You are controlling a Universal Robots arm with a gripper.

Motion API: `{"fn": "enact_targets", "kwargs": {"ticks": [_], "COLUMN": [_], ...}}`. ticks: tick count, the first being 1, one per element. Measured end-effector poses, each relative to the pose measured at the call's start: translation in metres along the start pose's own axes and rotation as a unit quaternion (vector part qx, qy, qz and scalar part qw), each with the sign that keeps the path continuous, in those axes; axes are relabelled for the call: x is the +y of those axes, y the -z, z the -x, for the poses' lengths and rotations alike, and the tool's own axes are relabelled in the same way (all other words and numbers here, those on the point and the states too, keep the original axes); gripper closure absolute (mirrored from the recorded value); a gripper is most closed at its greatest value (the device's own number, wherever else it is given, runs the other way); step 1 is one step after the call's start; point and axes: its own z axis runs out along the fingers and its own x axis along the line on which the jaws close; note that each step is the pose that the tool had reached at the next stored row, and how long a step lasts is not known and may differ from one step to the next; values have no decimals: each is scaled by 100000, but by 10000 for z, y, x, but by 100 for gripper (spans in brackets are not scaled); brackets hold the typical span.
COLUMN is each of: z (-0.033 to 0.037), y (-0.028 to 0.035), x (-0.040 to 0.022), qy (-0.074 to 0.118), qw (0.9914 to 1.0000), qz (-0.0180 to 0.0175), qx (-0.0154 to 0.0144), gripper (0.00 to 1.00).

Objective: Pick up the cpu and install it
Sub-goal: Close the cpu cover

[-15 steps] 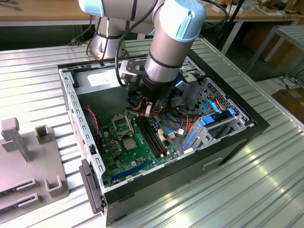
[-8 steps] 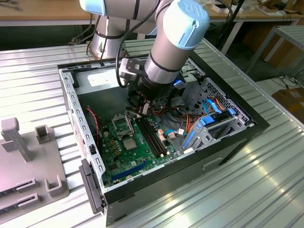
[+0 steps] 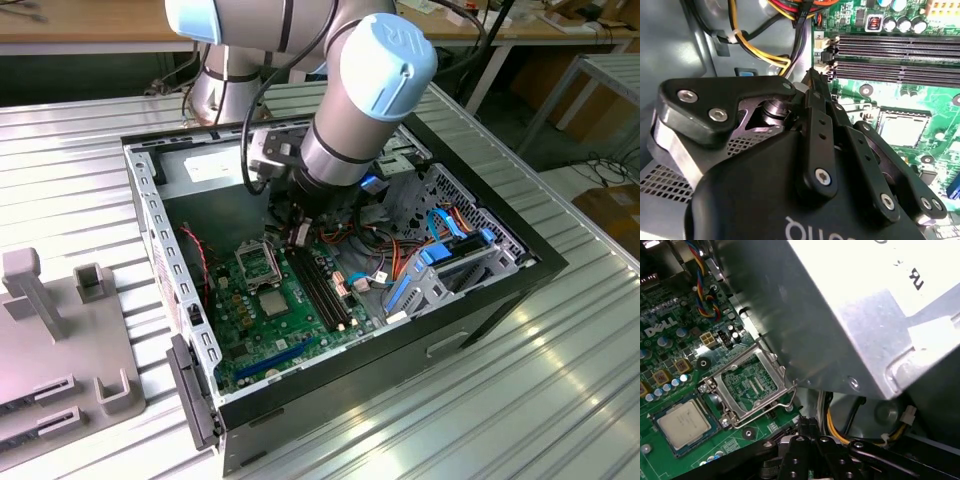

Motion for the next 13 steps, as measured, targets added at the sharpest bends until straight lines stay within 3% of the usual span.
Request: {"fn": "enact_targets", "kwargs": {"ticks": [3,13], "z": [-10,-48], "y": [-16,-82], "x": [9,42], "qy": [9,23], "qw": [100000,99998], "qz": [136,325], "qx": [-213,-514], "gripper": [89,89]}}
